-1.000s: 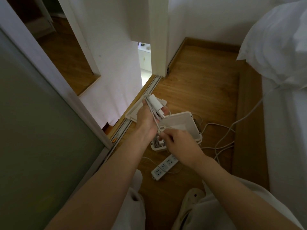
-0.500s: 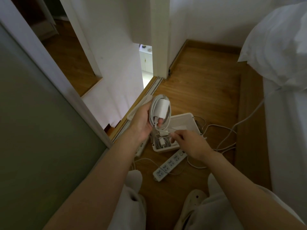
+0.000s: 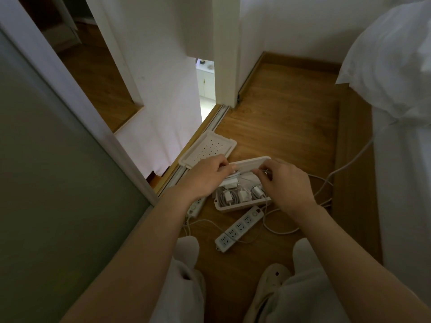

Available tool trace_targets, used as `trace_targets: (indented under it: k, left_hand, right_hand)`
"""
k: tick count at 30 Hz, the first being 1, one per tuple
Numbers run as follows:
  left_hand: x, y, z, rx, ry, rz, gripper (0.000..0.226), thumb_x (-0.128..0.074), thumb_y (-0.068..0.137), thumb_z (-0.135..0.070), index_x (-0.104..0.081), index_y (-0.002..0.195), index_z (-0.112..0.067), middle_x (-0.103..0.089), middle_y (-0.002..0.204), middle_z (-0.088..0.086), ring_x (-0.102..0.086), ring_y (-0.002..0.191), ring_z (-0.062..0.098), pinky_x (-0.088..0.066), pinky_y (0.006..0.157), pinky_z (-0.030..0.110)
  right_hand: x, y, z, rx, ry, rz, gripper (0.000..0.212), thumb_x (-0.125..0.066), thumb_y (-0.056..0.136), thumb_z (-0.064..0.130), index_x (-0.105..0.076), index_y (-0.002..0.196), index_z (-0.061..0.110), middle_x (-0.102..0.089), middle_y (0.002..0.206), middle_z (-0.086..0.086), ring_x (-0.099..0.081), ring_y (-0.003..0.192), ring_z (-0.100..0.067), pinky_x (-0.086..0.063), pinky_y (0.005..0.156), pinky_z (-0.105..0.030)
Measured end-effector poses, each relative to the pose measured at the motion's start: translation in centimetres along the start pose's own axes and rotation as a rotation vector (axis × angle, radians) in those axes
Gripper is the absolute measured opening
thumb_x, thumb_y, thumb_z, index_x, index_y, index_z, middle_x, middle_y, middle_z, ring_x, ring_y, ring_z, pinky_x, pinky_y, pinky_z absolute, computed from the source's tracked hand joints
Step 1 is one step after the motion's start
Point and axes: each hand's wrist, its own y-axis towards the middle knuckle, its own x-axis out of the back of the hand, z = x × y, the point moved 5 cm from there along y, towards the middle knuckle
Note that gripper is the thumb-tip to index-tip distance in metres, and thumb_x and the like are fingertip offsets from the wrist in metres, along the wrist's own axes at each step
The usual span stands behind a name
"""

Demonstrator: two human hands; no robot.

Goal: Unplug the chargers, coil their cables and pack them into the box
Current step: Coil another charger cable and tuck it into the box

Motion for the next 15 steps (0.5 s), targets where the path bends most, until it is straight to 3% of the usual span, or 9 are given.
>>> trace_targets:
  k: [4,8,12,15]
  left_hand:
    - [-0.1,0.0,-0.4,-0.01,0.097,-0.076,0.022,-0.036,0.099,-0.04,-0.046,0.097,-0.02,-0.051,0.09,-0.003,-0.049,0.077,0.011,-0.042,0.062,0.026]
    - [0.1,0.2,-0.1,0.031,0.062,-0.158,0.024,-0.034,0.1,-0.04,-0.043,0.103,-0.018,-0.051,0.11,0.003,-0.054,0.093,0.018,-0.053,0.08,0.039]
    - [0.1,0.3,-0.3,0.038,0.042,-0.196,0.023,-0.032,0.101,-0.036,-0.04,0.109,-0.016,-0.047,0.111,0.003,-0.052,0.088,0.015,-0.046,0.069,0.028]
    - [0.1,0.5,-0.3,0.056,-0.102,-0.261,0.024,-0.03,0.102,-0.034,-0.041,0.109,-0.014,-0.045,0.109,0.003,-0.049,0.085,0.011,-0.042,0.066,0.024]
  right_hand:
    - [1.1,-0.7,1.1,-0.008,0.135,-0.059,0.021,-0.051,0.094,0.034,-0.065,0.096,0.019,-0.055,0.075,0.011,-0.058,0.064,-0.009,-0.039,0.051,-0.013]
    - [1.0,-1.4,2.4,0.027,0.251,-0.057,0.021,-0.05,0.095,0.029,-0.067,0.103,0.019,-0.058,0.08,0.012,-0.049,0.06,0.001,-0.032,0.05,-0.008]
    - [0.8,-1.5,2.5,0.038,0.358,-0.076,0.024,-0.05,0.095,0.027,-0.067,0.108,0.016,-0.064,0.086,0.008,-0.047,0.062,0.007,-0.033,0.053,-0.006]
    - [0.4,-1.8,3.1,0.077,0.42,-0.058,0.029,-0.047,0.096,0.024,-0.062,0.119,0.015,-0.067,0.097,0.004,-0.05,0.071,0.005,-0.036,0.059,-0.003]
